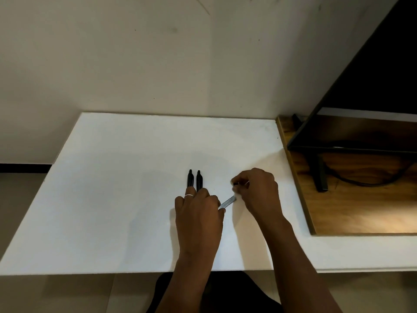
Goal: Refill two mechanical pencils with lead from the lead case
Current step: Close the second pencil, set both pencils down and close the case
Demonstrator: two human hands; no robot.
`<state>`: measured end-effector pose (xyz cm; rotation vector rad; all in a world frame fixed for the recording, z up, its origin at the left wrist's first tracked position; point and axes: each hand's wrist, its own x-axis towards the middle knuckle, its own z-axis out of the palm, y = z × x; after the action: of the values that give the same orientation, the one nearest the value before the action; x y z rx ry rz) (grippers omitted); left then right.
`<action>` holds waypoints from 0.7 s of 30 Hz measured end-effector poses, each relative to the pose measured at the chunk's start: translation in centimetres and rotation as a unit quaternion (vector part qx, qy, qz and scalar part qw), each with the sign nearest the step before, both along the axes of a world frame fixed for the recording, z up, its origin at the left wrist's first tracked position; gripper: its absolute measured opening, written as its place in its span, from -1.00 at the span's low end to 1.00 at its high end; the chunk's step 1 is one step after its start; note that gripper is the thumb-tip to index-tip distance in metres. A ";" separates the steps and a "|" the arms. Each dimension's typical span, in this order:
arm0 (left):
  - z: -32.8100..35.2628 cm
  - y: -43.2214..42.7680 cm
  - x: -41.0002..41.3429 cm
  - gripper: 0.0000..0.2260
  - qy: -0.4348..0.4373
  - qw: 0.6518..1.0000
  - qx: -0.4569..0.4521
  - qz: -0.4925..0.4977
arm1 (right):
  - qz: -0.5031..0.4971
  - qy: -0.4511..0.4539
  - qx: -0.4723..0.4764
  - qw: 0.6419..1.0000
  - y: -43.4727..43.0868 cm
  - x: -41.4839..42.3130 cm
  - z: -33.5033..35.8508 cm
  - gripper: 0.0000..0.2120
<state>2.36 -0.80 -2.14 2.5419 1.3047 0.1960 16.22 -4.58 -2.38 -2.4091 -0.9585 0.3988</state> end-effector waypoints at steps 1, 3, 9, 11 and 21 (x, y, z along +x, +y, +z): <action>-0.1 -0.1 0.1 -0.79 0.000 1.000 -0.002 0.002 | -0.001 -0.001 -0.001 1.000 0.0 -0.1 -0.1 -0.88; -0.2 0.0 0.0 -0.80 -0.005 1.000 -0.010 0.006 | -0.010 0.004 -0.001 1.000 0.1 -0.1 -0.2 -0.92; 0.3 0.9 -0.4 -0.88 -0.089 0.995 -0.021 0.044 | -0.126 0.223 0.122 0.959 -0.5 0.4 0.6 -0.91; 0.7 1.0 -0.4 -0.91 -0.125 0.990 -0.019 0.059 | -0.143 0.377 0.191 0.895 -0.8 0.4 1.6 -0.94; 0.9 1.2 -0.6 -0.90 -0.171 0.980 -0.010 0.104 | -0.128 0.473 0.247 0.836 -0.5 -0.1 2.6 -0.95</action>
<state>1.80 0.44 -1.24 2.2233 1.4154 0.6288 16.16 -5.07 0.27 -1.5053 -0.2228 0.9707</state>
